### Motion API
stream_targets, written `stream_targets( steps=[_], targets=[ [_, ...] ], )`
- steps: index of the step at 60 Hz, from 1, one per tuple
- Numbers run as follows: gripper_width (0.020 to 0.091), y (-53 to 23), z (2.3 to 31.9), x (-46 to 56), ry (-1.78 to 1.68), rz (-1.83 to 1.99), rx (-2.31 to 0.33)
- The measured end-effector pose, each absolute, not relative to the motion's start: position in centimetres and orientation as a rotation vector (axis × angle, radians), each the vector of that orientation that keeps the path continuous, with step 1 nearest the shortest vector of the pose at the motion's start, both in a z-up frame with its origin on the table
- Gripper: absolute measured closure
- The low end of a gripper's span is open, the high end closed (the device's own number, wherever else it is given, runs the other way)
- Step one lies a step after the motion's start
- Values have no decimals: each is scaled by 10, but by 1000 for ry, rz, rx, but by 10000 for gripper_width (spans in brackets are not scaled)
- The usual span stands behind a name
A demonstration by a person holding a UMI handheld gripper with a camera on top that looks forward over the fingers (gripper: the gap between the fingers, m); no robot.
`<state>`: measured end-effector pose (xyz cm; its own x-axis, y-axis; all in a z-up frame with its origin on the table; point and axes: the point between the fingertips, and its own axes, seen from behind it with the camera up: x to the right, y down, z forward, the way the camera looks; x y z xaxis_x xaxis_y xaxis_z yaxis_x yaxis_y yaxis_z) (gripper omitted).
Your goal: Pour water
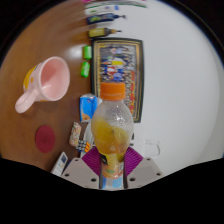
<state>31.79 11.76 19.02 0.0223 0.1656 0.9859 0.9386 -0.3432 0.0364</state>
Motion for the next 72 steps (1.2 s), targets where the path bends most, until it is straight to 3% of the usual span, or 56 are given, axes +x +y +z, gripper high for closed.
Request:
stream_targets(
  steps=[11,28,36,51,58,72],
  targets=[
    [839,143,148,289,-1467,-1623,-1434],
    [839,155,149,280,-1499,-1644,-1427],
    [839,149,161,285,-1319,-1430,-1586],
    [839,127,185,298,-648,-724,-1893],
    [839,122,168,311,-319,-371,-1984],
    [839,129,86,331,-67,-76,-2037]
  ],
)
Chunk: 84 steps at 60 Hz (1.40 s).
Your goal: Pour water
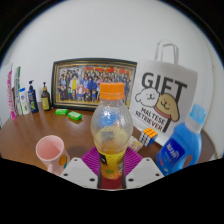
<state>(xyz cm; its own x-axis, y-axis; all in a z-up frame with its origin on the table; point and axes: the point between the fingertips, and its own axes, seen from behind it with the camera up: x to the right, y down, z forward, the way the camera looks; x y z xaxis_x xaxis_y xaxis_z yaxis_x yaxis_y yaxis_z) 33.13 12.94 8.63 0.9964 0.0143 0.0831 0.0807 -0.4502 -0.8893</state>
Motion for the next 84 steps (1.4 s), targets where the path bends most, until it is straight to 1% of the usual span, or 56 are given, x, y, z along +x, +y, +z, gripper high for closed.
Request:
stream_targets(
  steps=[10,11,12,16,19,23,25,30,32,33,36,39,45,57,69,76,84],
  targets=[
    [830,126,45,332,-13,16,-2064],
    [799,123,39,332,-9,18,-2074],
    [795,126,43,332,0,24,-2041],
    [779,125,39,335,15,33,-2013],
    [719,123,42,335,17,30,-2009],
    [636,124,38,335,23,34,-2024],
    [560,122,34,335,34,38,-2051],
    [233,116,25,334,22,19,-2117],
    [275,112,24,337,10,-27,-2132],
    [275,109,25,340,7,-51,-2135],
    [238,101,31,341,-4,-96,-2142],
    [251,90,37,337,-3,-113,-2153],
    [252,62,57,328,18,-149,-2173],
    [253,-27,125,287,106,-206,-2178],
    [253,-127,187,219,173,-250,-2182],
    [253,-172,210,179,189,-246,-2192],
    [252,-202,227,142,178,-250,-2183]
  ],
)
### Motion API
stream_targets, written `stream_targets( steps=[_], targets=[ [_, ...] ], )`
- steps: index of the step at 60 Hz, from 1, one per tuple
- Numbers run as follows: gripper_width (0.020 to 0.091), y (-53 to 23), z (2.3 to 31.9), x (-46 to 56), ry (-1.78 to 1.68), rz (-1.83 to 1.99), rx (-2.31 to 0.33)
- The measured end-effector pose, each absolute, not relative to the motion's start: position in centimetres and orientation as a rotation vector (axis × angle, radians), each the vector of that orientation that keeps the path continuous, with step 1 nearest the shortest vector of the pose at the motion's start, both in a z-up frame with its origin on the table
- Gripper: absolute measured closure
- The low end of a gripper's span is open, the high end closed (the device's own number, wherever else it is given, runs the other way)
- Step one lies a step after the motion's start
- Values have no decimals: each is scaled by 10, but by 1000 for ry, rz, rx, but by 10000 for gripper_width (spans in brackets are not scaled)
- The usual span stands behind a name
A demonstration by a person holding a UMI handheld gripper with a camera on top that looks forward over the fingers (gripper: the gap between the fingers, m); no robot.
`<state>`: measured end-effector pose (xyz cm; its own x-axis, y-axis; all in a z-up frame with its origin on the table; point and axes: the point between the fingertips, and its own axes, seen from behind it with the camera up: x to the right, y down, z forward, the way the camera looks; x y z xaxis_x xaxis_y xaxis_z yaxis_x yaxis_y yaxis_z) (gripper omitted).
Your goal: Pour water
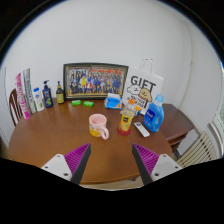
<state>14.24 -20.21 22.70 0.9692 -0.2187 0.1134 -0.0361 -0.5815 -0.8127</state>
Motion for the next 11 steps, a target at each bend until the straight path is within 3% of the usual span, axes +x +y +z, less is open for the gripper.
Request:
stream_targets(
  steps=[11],
  targets=[
    [253,-223,230,116,163,-259,-2186]
  ],
)
